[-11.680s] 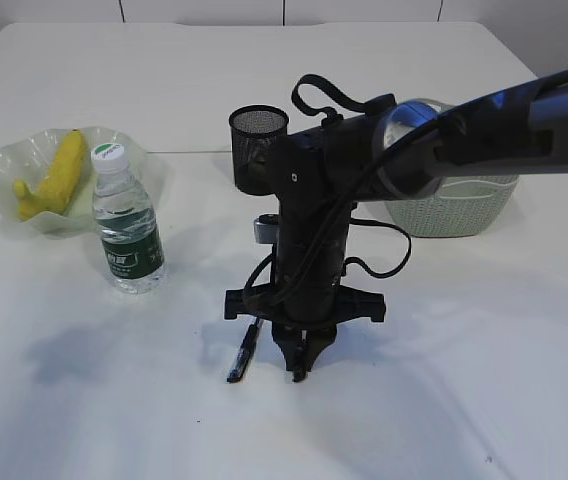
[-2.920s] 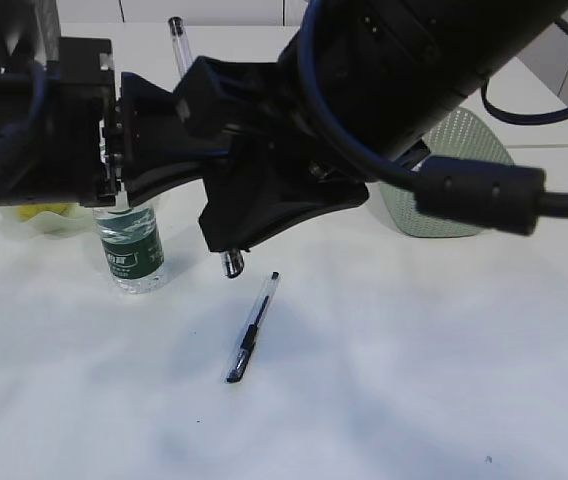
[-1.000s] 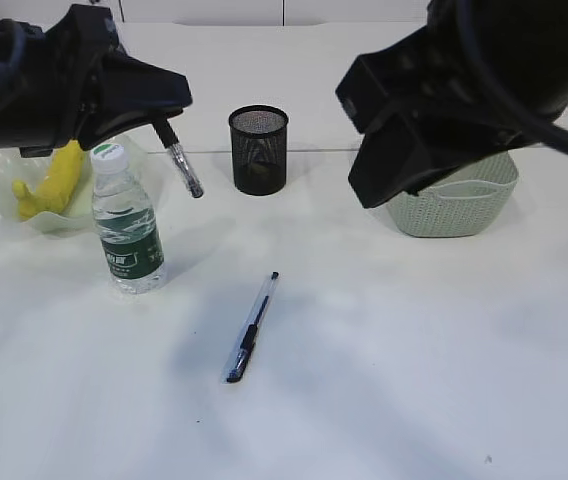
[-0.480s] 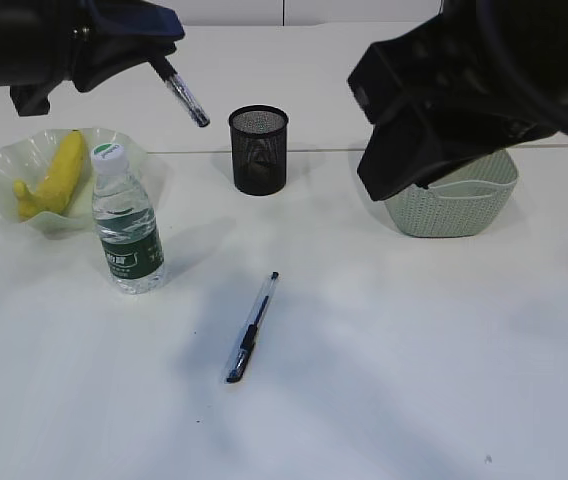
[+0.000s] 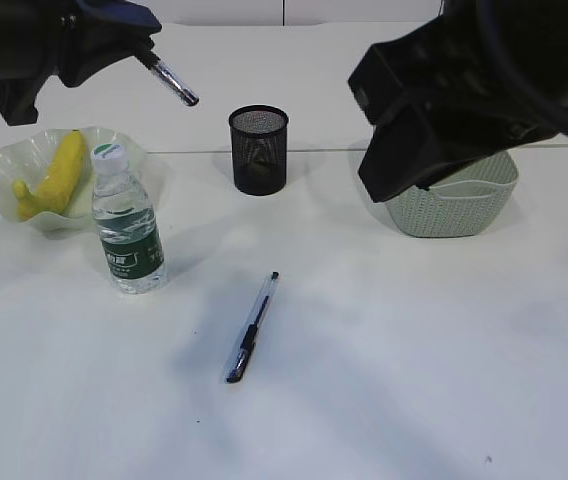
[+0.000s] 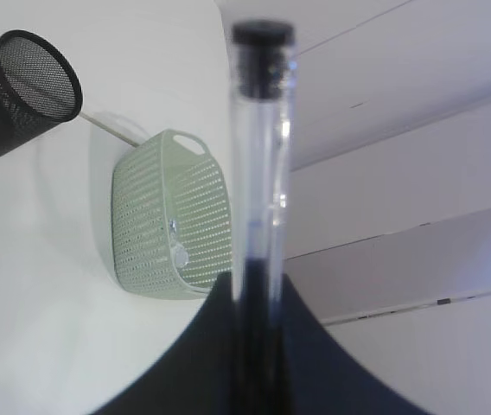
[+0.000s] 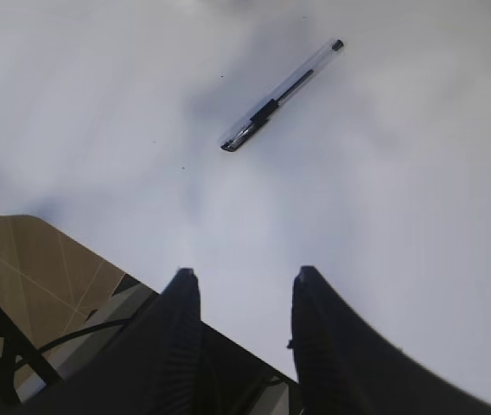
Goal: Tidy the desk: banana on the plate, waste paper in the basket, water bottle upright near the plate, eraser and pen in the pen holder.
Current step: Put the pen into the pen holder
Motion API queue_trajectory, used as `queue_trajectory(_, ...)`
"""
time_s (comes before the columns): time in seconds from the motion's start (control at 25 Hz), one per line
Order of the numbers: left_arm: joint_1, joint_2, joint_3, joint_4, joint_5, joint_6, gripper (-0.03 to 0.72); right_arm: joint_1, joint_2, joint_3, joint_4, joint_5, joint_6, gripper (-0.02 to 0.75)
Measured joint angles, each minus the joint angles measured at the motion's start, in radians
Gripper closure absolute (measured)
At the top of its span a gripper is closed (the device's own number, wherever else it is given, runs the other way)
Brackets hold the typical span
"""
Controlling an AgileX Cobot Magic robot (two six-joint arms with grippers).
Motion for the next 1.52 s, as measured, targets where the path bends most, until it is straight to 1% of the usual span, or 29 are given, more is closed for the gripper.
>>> queue_trajectory(0.28, 0.0, 0.0, 0.0, -0.006, -0.03, -0.048, 0.663, 0.0, 0.0, 0.0, 0.0, 0.0, 0.002, 0.468)
queue_trajectory(0.96, 0.0, 0.004, 0.0, -0.006, -0.042, -0.056, 0.664, 0.0, 0.0, 0.0, 0.0, 0.0, 0.005, 0.468)
queue_trajectory(1.16, 0.0, 0.009, -0.001, -0.006, -0.042, -0.091, 0.664, 0.0, 0.0, 0.0, 0.0, 0.0, 0.005, 0.468)
queue_trajectory(1.32, 0.0, 0.05, -0.005, -0.006, 0.003, -0.159, 0.664, 0.0, 0.0, 0.0, 0.0, 0.0, 0.007, 0.468)
queue_trajectory(1.52, 0.0, 0.157, -0.051, -0.006, 0.089, -0.182, 0.664, 0.0, 0.0, 0.0, 0.0, 0.0, 0.007, 0.468)
